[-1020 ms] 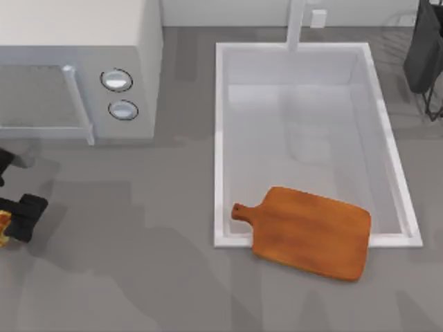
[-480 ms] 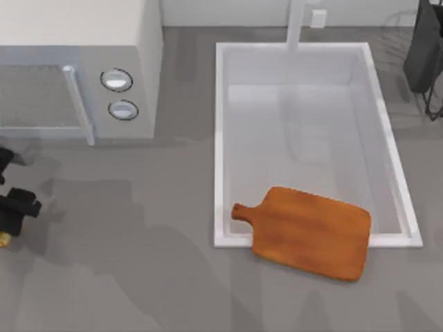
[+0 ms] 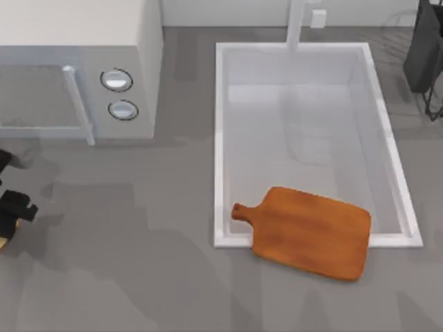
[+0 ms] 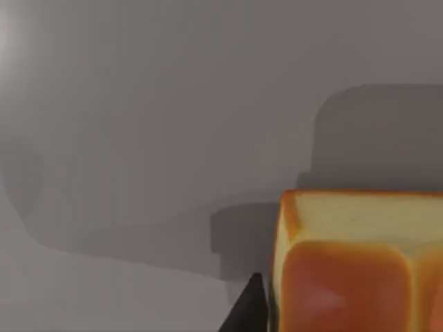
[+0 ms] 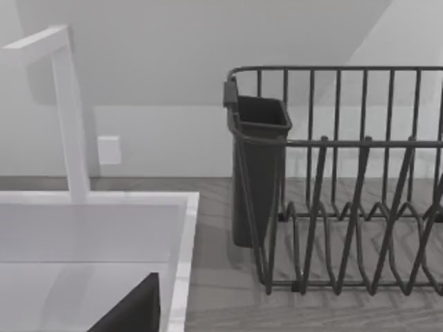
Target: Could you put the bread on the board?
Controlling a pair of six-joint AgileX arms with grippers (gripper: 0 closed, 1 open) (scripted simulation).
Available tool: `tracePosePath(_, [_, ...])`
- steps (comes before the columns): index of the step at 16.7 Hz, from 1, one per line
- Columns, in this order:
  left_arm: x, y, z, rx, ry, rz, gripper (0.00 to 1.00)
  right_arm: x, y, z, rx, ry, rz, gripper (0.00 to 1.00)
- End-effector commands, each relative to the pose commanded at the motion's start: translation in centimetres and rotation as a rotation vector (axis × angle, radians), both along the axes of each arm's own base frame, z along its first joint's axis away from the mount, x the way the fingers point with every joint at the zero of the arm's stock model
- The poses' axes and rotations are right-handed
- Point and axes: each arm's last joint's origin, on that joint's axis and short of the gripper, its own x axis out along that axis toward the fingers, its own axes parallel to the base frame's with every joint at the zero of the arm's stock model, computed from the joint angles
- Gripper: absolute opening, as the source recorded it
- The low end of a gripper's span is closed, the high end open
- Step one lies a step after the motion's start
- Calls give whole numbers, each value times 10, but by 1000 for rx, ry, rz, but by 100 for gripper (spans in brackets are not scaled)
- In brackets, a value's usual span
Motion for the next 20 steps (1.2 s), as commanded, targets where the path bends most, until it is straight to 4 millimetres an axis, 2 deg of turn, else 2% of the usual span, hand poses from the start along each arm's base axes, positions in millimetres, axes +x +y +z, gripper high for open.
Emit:
tracePosePath(4, [-12,-2,36,28,46,-89,0,0,0,0,0,0,0,100])
tracePosePath(7, [-12,-6,70,44,20,-128,0,0,0,0,0,0,0,100])
tracePosePath(10, [-7,-5,87,25,10,-75,0,0,0,0,0,0,0,100])
tracePosePath(14, [6,-1,94,-11,-18,21,0,0,0,0,0,0,0,100])
tracePosePath(20, [5,-4,93,-10,-12,21,0,0,0,0,0,0,0,100])
